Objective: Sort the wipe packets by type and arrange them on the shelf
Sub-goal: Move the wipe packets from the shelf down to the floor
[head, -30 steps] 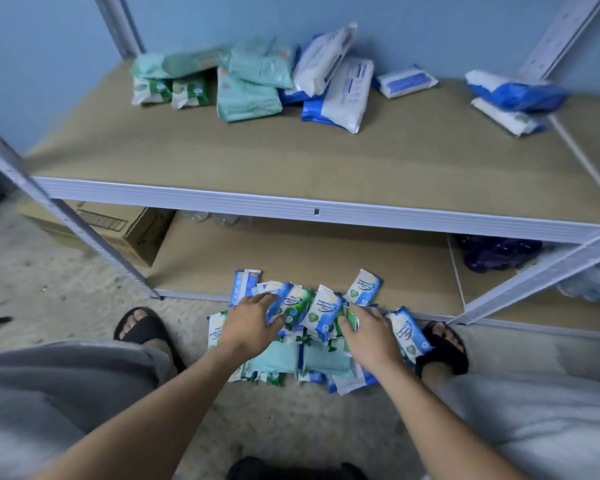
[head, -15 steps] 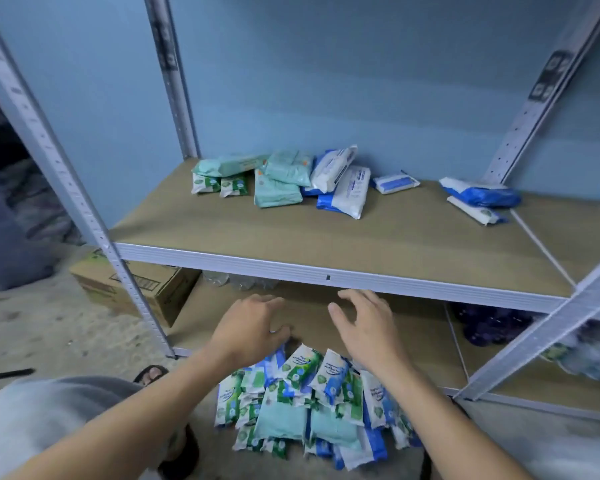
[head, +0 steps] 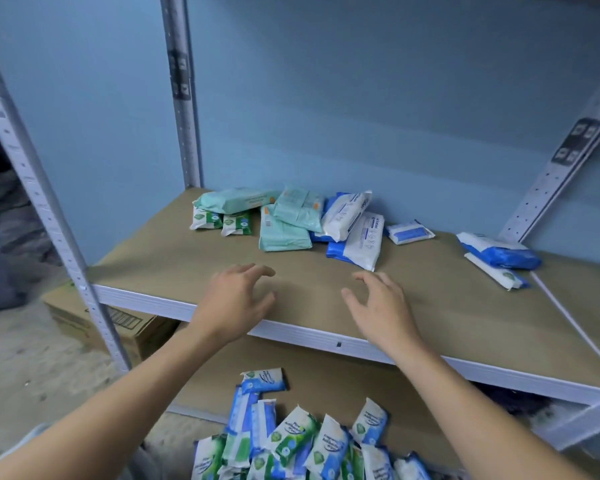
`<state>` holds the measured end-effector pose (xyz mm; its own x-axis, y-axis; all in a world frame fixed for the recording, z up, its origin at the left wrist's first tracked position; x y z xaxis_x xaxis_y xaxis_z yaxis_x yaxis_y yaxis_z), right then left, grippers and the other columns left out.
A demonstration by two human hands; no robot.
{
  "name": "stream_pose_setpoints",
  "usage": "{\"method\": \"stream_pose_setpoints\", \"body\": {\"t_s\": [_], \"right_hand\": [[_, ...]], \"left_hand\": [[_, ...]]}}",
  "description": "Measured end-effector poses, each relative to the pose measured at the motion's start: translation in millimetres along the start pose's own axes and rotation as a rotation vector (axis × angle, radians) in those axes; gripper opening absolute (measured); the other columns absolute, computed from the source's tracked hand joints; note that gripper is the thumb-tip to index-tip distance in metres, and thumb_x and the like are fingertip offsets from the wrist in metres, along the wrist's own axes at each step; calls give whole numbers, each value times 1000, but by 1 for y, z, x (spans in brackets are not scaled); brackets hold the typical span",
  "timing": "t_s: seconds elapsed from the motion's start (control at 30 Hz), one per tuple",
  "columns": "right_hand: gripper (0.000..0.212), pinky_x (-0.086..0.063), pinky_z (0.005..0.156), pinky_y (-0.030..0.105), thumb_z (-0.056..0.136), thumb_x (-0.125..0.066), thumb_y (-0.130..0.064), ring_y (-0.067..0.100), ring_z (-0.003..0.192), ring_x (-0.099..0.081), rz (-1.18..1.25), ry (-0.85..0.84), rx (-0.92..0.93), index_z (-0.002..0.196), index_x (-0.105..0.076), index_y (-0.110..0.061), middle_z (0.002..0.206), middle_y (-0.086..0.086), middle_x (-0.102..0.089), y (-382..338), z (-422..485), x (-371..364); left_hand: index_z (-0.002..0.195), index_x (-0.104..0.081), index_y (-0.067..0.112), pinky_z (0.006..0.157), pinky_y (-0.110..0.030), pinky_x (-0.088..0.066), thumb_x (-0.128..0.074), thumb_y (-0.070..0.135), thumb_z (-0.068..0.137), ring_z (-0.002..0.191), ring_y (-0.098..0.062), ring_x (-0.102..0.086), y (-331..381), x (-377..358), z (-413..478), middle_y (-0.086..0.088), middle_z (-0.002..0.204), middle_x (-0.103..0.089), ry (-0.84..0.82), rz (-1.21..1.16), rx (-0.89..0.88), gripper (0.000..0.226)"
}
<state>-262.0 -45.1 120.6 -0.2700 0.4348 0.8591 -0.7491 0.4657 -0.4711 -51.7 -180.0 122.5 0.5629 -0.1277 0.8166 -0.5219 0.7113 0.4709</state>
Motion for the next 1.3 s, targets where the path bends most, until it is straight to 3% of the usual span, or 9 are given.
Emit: {"method": "stream_pose_setpoints", "body": {"t_s": [0.17,0.27,0.37,0.47,0.6,0.77,1.0,1.2,1.3], "right_hand": [[54,-39,106,35,94,-61,-36,21,132,-44,22,35,-48,145,-49,-20,143,2,-45,18,47,-13],[51,-39,96,30,92,-66,-30,22,122,-51,34,95,-76,140,-55,-18,136,4,-49,31,74,-18],[36,-41,86,26,87,-74,-20,25,104,-59,22,156,-21,122,-69,-15,120,6,-55,40,92,-21],[22,-48,78,31,83,-77,-14,22,82,-59,-25,204,42,104,-73,-14,104,4,-56,44,104,-24],[13,-34,64,23,81,-76,-4,14,66,-51,-22,267,105,78,-69,-13,86,0,-54,44,110,-26],[22,-32,60,27,81,-75,1,20,68,-54,-41,265,114,69,-62,-12,84,-1,-57,47,121,-25],[25,-38,61,30,81,-72,7,19,68,-54,0,227,139,69,-60,-12,83,-3,-54,56,97,-12],[24,-34,67,2,82,-74,5,-2,72,-53,29,223,93,71,-63,-14,92,-3,-55,67,59,8],[28,-34,68,1,82,-75,4,-4,75,-55,36,201,78,69,-62,-17,92,-5,-56,72,42,16]], "left_hand": [[125,-65,22,87,-38,-51,-69,33,88,103,-29,-64,-30,-18,40,-3,121,-68,73,-75,101,39],[129,-63,21,88,-38,-51,-71,25,86,107,-27,-63,-46,-30,61,-3,124,-66,115,-136,184,45],[128,-64,21,87,-37,-53,-73,22,84,100,-24,-65,-57,-40,78,-1,112,-68,170,-220,253,45],[120,-66,18,82,-29,-51,-71,16,87,94,-21,-66,-65,-47,91,0,101,-70,238,-327,309,33],[106,-66,16,74,-27,-45,-69,9,87,87,-20,-62,-73,-50,103,2,92,-67,296,-369,357,20],[106,-69,19,69,-25,-40,-62,4,88,81,-17,-60,-77,-48,107,5,81,-66,283,-384,373,24],[118,-71,26,75,-16,-38,-50,-10,78,84,-17,-61,-74,-39,88,5,84,-67,196,-332,351,58],[128,-66,30,75,-23,-38,-54,-4,88,87,-15,-59,-78,-26,66,10,86,-65,117,-205,276,54],[130,-66,29,73,-27,-39,-52,-1,92,90,-20,-62,-80,-19,53,8,86,-64,94,-201,243,50]]}}
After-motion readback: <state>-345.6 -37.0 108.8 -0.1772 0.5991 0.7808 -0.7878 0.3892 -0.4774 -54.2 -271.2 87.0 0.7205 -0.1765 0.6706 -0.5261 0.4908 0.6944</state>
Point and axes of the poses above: each hand's wrist, its own z-axis towards the middle knuckle, its own x-axis out of the back of the hand, y = z × x, the point moved 6 cm from there along z, towards the middle knuckle
